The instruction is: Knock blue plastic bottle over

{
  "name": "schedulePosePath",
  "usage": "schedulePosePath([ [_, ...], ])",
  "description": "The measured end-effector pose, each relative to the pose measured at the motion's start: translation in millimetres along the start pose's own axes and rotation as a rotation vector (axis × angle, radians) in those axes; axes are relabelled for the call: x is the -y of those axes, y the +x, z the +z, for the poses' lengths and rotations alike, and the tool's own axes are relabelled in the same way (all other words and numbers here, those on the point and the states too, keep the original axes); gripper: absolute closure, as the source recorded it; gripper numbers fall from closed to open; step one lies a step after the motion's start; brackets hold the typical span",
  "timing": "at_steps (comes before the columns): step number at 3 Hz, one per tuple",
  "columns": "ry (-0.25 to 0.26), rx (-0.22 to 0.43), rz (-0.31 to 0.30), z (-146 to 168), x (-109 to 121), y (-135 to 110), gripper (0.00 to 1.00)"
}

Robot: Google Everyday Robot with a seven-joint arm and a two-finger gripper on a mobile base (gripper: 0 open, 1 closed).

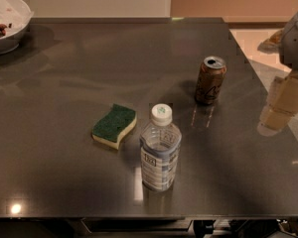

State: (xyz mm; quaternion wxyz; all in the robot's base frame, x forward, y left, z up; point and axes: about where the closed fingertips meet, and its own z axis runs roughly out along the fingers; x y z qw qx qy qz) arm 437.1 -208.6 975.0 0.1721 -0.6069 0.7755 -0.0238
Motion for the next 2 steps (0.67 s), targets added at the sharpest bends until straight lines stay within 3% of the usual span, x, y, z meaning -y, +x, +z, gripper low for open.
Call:
schedulePosePath([
  [2,-0.072,0.247,-0.077,13.2,-31.1,-39.8,0.00],
])
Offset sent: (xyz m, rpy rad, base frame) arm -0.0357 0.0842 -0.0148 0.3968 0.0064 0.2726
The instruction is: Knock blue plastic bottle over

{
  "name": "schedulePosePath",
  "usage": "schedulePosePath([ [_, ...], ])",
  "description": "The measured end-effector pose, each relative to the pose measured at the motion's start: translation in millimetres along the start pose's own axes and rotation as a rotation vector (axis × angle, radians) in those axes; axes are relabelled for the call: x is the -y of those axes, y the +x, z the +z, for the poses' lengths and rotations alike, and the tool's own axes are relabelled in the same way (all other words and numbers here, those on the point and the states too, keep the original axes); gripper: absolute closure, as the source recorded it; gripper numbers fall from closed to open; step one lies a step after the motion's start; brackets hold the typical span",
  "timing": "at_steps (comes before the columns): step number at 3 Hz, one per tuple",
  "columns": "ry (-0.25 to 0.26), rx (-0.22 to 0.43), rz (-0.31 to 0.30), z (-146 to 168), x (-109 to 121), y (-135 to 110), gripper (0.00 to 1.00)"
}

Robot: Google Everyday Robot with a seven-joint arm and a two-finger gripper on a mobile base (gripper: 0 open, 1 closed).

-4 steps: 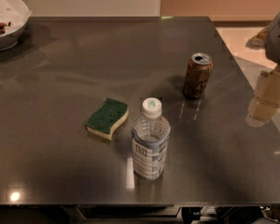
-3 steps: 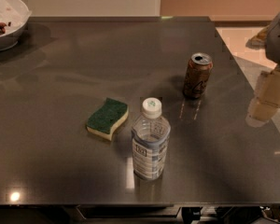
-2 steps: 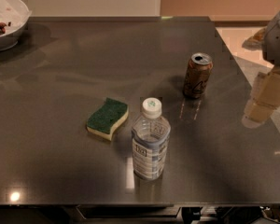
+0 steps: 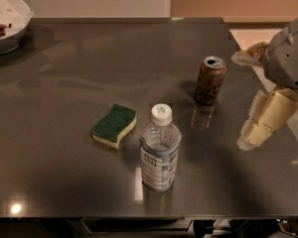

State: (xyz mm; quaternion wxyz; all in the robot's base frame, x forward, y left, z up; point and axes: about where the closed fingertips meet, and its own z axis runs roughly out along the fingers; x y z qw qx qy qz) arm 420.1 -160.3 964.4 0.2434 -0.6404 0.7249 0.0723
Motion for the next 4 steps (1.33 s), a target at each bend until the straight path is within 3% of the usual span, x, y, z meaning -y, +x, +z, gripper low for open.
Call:
schedulePosePath([
  [1,-0.056,0.137,-0.052,16.6,-20.1,-23.9,0.00],
  [2,-0.117,0.230,-0.100,37.8,-39.8,-44.2,0.00],
  [4,-0.240,0.334,-0.138,65.9,-68.9,-66.3,0.00],
])
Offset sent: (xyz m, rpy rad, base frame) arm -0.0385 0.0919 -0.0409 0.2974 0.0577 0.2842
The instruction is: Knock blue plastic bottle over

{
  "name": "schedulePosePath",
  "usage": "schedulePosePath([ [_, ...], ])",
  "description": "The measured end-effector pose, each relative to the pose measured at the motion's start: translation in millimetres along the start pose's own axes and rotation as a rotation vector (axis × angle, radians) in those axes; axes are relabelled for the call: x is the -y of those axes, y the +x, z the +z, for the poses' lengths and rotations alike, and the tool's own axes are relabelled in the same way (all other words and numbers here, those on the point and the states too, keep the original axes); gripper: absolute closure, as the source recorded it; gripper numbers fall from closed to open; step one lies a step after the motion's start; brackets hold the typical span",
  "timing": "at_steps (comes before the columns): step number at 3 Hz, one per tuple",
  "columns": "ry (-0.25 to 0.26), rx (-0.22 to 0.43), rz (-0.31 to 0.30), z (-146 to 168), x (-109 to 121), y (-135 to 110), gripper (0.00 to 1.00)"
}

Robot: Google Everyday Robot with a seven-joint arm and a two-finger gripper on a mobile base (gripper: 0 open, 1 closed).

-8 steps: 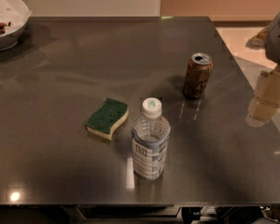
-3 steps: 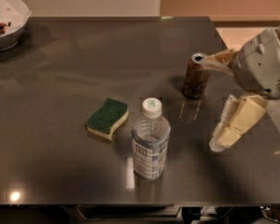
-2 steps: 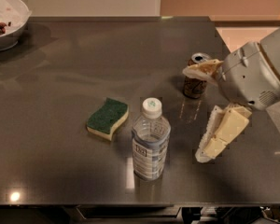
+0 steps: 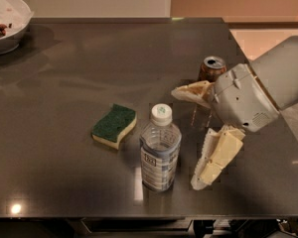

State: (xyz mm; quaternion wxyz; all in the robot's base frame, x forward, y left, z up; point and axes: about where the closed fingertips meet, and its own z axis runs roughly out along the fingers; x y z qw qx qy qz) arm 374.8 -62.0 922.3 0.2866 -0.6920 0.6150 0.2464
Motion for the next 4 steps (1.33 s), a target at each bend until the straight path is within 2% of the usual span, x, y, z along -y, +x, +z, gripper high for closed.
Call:
schedulePosePath([
  [1,-0.052,0.057,-0.008,8.5,-6.4,-10.1,0.00],
  [3,-0.106,0.130,-0.023,19.6,-10.8,-27.6,0.00],
  [4,-0.132,0.139,-0.027,29.5,-14.8,-30.4,0.16],
])
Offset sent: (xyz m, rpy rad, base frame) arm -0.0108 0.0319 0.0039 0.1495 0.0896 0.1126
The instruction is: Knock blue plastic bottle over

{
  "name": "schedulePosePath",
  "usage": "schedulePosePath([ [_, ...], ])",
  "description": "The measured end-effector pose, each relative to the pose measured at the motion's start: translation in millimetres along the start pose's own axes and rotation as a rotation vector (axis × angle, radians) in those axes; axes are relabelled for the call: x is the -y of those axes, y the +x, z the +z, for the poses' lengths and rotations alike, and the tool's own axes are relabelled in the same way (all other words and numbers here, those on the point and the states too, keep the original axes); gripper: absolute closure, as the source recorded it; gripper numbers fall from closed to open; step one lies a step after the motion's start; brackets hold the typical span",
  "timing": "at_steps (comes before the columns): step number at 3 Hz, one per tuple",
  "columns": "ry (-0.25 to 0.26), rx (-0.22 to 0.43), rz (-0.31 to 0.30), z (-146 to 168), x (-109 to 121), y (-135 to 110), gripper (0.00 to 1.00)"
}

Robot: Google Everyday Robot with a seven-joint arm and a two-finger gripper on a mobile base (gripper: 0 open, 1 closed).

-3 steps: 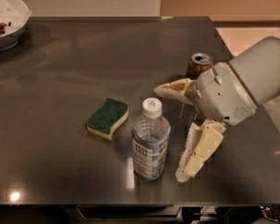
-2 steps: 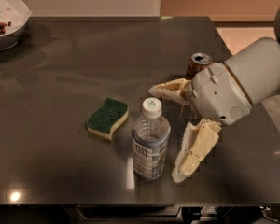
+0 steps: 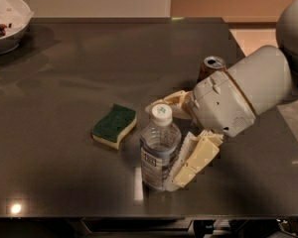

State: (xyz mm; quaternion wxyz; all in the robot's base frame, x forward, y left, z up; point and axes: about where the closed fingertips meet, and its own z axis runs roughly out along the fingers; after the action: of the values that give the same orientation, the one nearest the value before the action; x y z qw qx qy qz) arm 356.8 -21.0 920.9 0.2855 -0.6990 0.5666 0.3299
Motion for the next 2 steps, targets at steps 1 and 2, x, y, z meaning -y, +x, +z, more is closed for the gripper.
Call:
schedulePosePath([
  [1,-0.014,0.011,-0.006,4.5,-3.9,-2.0,0.41],
  [2,-0.006,0.009,-0.006,2.0,-5.7,-5.6,0.63],
])
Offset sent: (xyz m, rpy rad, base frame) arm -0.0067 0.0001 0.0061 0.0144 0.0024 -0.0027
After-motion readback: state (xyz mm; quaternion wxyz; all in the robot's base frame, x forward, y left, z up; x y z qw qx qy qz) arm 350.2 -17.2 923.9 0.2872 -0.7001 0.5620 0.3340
